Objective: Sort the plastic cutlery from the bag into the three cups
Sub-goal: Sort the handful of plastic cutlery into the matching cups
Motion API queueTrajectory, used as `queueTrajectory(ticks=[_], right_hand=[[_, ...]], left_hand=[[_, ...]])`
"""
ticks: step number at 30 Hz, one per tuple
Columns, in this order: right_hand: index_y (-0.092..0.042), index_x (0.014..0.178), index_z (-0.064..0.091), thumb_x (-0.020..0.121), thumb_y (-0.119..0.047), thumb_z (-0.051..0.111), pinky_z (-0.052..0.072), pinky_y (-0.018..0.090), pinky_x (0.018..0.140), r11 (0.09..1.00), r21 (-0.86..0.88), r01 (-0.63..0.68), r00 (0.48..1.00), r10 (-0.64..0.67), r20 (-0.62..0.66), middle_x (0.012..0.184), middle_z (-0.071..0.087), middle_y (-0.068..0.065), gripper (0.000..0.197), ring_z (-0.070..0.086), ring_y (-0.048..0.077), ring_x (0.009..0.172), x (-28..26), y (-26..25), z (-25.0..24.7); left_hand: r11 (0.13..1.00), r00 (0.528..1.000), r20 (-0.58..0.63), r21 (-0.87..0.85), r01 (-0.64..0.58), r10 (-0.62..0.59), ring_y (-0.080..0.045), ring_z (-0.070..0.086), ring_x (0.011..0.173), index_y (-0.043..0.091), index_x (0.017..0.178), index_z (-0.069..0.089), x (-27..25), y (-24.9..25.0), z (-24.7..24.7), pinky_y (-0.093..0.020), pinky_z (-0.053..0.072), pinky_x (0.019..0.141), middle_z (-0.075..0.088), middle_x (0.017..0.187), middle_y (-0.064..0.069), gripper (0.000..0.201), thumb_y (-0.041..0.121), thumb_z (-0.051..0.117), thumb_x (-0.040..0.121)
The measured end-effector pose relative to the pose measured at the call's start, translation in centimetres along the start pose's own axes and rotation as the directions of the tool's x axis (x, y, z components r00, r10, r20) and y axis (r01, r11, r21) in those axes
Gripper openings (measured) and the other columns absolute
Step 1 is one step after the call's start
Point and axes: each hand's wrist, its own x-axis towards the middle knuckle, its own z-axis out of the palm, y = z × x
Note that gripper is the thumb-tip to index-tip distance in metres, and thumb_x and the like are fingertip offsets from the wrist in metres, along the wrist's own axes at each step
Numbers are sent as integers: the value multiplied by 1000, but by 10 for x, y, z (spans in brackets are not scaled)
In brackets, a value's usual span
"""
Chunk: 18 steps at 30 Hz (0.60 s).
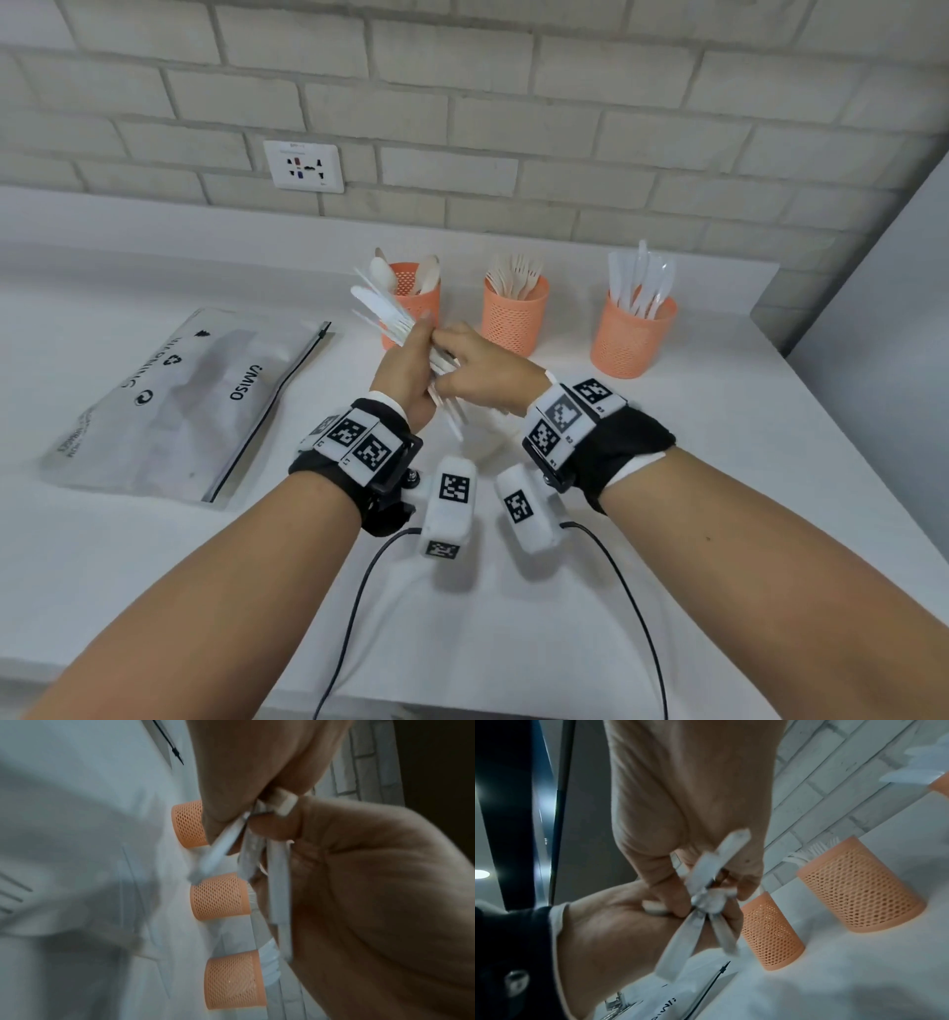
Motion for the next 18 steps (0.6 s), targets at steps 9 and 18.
queueTrajectory(ticks=[9, 18], right_hand=[[-11, 136, 43, 82, -9, 64, 39, 30, 101, 939, -340, -62, 984, 114, 136, 131, 45, 14, 59, 46, 25, 121, -6, 46, -15], [-11, 115, 52, 86, -12, 54, 46, 34, 86, 743, -641, -193, 926, 354, 131, 118, 54, 9, 29, 55, 27, 103, -18, 87, -1]], left_hand=[[993, 981, -194, -117, -9, -14, -9, 38, 31, 14, 70, 41, 8, 13, -39, -19, 43, 43, 39, 39, 5, 29, 26, 49, 95], [1000, 995, -96, -6, 17, -17, -6, 36, 32, 14, 73, 43, 7, 11, -31, -17, 38, 38, 40, 39, 6, 23, 13, 59, 90]])
